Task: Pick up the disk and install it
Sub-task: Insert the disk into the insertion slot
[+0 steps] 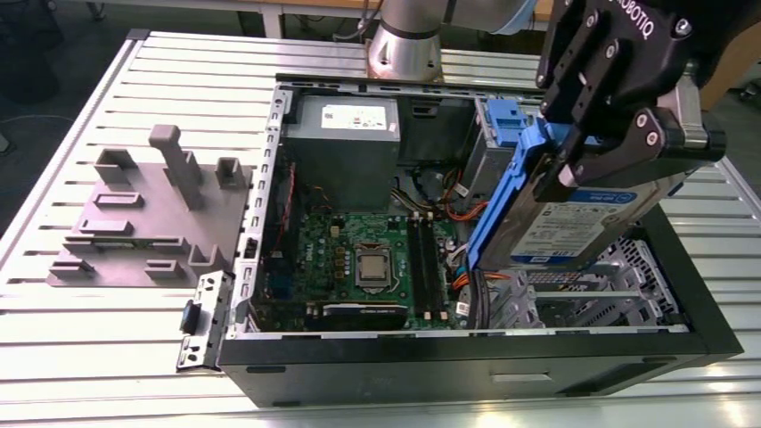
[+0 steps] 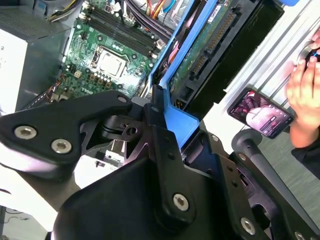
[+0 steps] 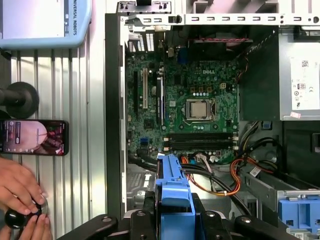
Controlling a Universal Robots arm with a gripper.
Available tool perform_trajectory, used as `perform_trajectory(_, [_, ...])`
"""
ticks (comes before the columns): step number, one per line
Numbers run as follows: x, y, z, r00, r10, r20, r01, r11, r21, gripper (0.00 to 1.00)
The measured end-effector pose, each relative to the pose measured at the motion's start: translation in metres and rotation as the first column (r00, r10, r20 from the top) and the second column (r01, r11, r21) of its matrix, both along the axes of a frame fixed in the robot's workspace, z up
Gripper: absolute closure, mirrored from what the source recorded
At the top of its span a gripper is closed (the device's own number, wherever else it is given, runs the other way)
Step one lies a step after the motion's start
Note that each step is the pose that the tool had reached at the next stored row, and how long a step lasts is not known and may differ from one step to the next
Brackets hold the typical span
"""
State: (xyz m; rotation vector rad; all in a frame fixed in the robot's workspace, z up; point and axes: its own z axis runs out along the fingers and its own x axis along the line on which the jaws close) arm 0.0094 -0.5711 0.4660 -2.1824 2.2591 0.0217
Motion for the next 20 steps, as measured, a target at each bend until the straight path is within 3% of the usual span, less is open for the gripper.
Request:
perform_trajectory(13, [0.0004,-0.0002,-0.0003,1.0,0.0,0.0001,0.0,1.0,0.0003,0.64])
perform_trajectory(20, [0.0034,-0.0036,-0.0011,1.0,0.0,0.0,0.0,1.0,0.0003,0.64])
